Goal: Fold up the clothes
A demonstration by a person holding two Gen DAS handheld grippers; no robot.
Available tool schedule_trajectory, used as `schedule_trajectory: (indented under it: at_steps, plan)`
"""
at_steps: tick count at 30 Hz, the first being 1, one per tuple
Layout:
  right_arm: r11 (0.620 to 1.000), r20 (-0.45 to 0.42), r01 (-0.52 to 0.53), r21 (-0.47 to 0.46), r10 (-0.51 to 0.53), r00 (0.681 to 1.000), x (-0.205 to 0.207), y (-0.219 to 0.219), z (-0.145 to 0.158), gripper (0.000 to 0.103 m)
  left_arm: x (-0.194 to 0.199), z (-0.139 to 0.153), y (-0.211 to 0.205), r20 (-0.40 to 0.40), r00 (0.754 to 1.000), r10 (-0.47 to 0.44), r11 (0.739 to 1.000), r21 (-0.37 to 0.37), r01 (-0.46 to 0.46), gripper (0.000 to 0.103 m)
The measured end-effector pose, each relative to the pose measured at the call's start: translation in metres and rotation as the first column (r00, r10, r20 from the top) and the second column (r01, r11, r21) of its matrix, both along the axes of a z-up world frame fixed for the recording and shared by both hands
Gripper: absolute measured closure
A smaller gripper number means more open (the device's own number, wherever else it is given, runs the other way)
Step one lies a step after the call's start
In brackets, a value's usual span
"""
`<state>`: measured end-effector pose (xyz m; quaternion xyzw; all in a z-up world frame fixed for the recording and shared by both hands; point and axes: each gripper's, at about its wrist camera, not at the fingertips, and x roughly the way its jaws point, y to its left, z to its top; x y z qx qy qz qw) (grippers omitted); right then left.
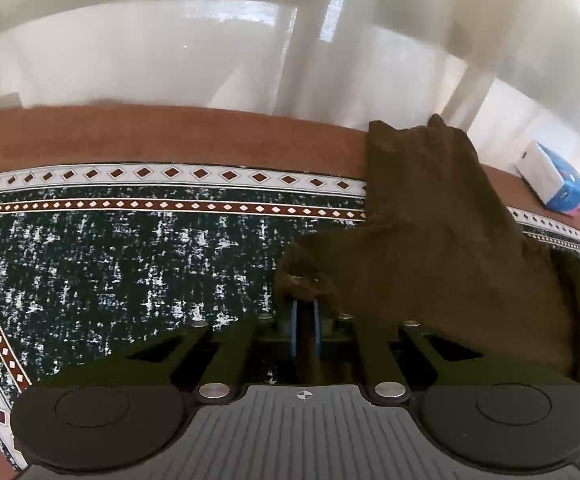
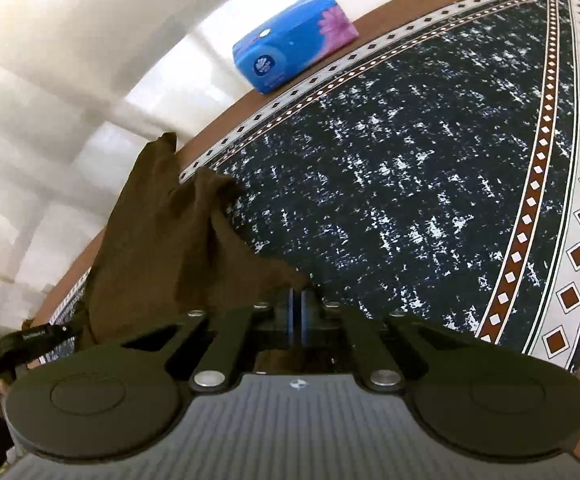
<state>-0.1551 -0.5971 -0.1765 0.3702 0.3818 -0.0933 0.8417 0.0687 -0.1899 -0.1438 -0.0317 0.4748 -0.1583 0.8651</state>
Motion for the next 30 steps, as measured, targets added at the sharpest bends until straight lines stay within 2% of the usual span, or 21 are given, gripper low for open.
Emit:
schedule_trajectory:
  at_steps: [1, 2, 3, 5, 8, 11, 13, 15, 19, 23, 25, 30]
  plan:
    - [1.000, -0.004, -0.017, -0.005, 0.017, 1.000, 0.002, 0.002, 0.002, 0.095, -0.001, 0.002, 0.002, -0.006, 1.000, 0.005, 1.000, 0.000, -0.005, 0.072]
    - [1.000, -0.009, -0.028, -0.005, 0.028, 1.000, 0.003, 0.003, 0.005, 0.087, -0.003, 0.007, 0.004, -0.005, 1.000, 0.013, 1.000, 0.003, -0.013, 0.066]
    - [0.999, -0.007, -0.036, -0.005, 0.036, 0.999, 0.002, 0.003, 0.011, 0.071, -0.008, 0.013, 0.009, 0.010, 1.000, 0.018, 1.000, 0.004, -0.018, 0.066]
    - [0.997, 0.043, -0.062, -0.035, 0.063, 0.997, -0.009, 0.008, 0.030, 0.052, -0.023, 0.030, 0.022, 0.037, 0.999, 0.008, 1.000, -0.019, -0.007, 0.063]
    - [0.987, 0.084, -0.144, -0.072, 0.150, 0.985, -0.035, 0.017, 0.057, 0.049, -0.065, 0.050, 0.042, 0.058, 0.998, -0.033, 0.999, -0.039, 0.036, 0.056]
    - [0.955, 0.045, -0.269, -0.126, 0.276, 0.960, -0.066, 0.034, 0.071, 0.042, -0.120, 0.061, 0.059, 0.048, 0.995, -0.088, 0.995, -0.042, 0.090, 0.051]
    - [0.926, 0.000, -0.345, -0.153, 0.350, 0.937, -0.089, 0.043, 0.071, 0.040, -0.161, 0.061, 0.067, 0.024, 0.993, -0.112, 0.993, -0.038, 0.113, 0.046]
    - [0.905, -0.050, -0.399, -0.148, 0.396, 0.917, -0.112, 0.051, 0.066, 0.040, -0.201, 0.057, 0.075, -0.008, 0.995, -0.101, 0.994, -0.045, 0.100, 0.045]
    - [0.899, -0.105, -0.433, -0.070, 0.425, 0.899, -0.153, 0.060, 0.048, 0.040, -0.259, 0.042, 0.089, -0.096, 0.993, -0.064, 0.997, -0.056, 0.059, 0.037]
    - [0.889, -0.147, -0.457, -0.009, 0.451, 0.880, -0.183, 0.067, 0.033, 0.040, -0.296, 0.030, 0.081, -0.120, 0.990, -0.077, 0.997, -0.002, 0.078, 0.035]
    - [0.884, -0.161, -0.467, 0.011, 0.462, 0.872, -0.195, 0.072, 0.027, 0.040, -0.301, 0.025, 0.076, -0.127, 0.989, -0.080, 0.996, 0.024, 0.084, 0.034]
    - [0.878, -0.170, -0.476, 0.045, 0.476, 0.863, -0.211, 0.087, 0.018, 0.041, -0.302, 0.020, 0.073, -0.151, 0.982, -0.115, 0.993, -0.015, 0.114, 0.033]
